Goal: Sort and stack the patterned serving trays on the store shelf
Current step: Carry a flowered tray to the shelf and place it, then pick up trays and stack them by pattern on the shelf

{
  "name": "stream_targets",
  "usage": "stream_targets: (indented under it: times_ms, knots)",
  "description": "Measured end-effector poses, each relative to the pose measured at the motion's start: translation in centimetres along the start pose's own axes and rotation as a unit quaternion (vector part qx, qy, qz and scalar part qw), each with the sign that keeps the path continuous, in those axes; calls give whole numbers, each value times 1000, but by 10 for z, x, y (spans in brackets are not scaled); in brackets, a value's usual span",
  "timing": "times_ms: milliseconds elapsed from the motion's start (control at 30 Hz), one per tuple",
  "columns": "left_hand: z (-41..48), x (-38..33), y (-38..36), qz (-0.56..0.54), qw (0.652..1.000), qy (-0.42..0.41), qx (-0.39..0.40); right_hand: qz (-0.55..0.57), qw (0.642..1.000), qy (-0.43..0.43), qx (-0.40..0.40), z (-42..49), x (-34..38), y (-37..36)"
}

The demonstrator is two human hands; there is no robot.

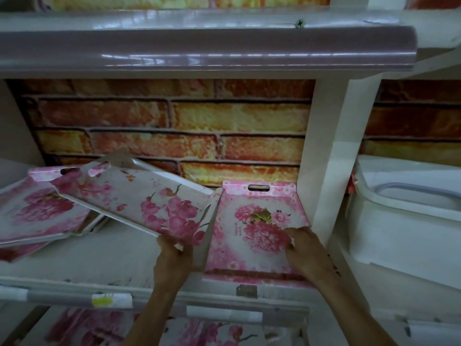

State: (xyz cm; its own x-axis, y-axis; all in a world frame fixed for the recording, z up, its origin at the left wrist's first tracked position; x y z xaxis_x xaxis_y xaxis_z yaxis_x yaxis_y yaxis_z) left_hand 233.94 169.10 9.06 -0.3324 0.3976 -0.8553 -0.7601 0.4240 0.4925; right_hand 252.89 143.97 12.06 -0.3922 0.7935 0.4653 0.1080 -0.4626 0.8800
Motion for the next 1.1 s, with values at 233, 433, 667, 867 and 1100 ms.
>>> stream_targets:
  times_ms: [233,433,667,867,1100]
  knots:
    - [24,40,26,-72,994,70,-40,24,996,83,16,-8,70,-25]
    - [30,47,46,-138,987,74,-32,40,990,132,38,-7,124,-41]
    - [52,61,72,-200,976,79,-32,18,985,167,47,5,181,-63]
    - [72,70,84,-242,967,84,-16,11,982,179,60,16,223,-82]
    - [86,67,83,-271,960,72,11,-17,981,186,57,41,249,-95]
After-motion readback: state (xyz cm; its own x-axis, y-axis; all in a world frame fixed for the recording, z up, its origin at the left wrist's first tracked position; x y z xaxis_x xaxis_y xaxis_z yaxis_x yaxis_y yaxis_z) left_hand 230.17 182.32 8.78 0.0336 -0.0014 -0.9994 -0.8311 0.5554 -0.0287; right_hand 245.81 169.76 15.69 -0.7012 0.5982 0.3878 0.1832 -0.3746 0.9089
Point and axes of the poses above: each hand's wrist, its own z-axis towards the middle knuckle, its own y-axis out of the back of the hand, x = y × z, the point moved 7 cm from there along z, towards the middle knuckle, and after that the axes turned 8 degrees about -y, right-handed, at the moved point
